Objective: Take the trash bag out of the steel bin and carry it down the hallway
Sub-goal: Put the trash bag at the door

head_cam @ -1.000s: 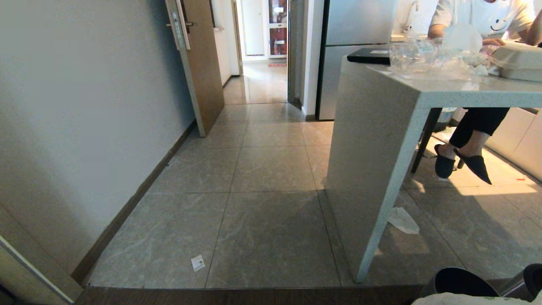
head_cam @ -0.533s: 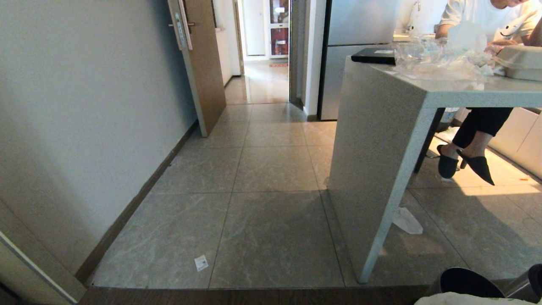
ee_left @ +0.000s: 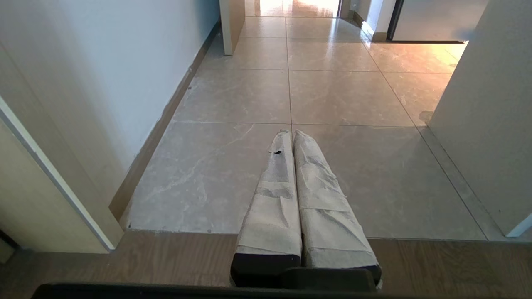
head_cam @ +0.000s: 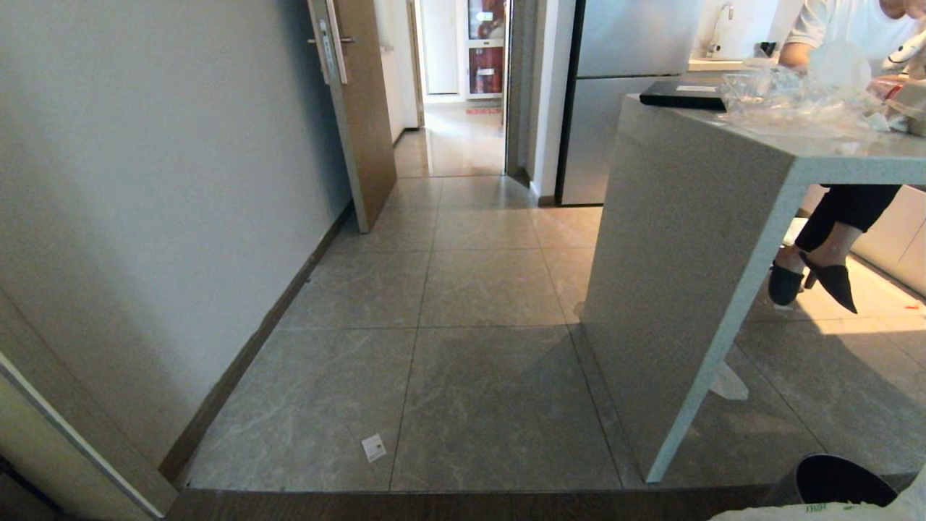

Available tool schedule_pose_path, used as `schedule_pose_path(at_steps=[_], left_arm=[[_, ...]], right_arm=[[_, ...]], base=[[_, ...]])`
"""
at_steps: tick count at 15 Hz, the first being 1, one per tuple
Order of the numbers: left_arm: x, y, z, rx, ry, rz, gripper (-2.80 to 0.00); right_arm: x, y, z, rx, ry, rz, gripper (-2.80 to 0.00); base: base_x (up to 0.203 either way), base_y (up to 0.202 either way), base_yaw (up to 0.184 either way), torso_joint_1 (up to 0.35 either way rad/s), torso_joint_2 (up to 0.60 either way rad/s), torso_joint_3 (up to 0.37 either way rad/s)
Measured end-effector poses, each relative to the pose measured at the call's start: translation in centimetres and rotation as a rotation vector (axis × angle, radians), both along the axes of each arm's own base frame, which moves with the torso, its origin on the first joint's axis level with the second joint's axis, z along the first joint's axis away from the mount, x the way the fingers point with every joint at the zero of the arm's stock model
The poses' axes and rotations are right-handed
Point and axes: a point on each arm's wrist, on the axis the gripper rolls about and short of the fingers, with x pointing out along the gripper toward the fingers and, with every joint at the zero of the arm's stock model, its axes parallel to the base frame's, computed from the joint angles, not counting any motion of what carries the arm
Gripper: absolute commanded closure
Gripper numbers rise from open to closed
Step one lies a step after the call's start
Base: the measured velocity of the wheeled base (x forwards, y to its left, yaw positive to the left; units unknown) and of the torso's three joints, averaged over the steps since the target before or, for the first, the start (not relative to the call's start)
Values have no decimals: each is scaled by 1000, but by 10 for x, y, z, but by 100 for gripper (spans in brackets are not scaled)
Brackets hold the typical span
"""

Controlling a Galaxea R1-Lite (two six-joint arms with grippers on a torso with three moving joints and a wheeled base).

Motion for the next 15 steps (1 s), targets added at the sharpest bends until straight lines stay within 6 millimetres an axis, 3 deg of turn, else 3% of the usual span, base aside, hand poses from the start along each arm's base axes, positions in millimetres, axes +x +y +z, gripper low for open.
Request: schedule_pose_path(at_steps=[10, 15], left_arm=[[0, 0, 0, 2, 0, -1, 0], [0, 0, 0, 0, -1, -2, 0]], right_arm=[[0, 0, 0, 0, 0, 0, 0], [0, 0, 0, 0, 0, 0, 0]], base=[[0, 0, 0, 0, 0, 0], [159, 0, 1, 3, 3, 3]])
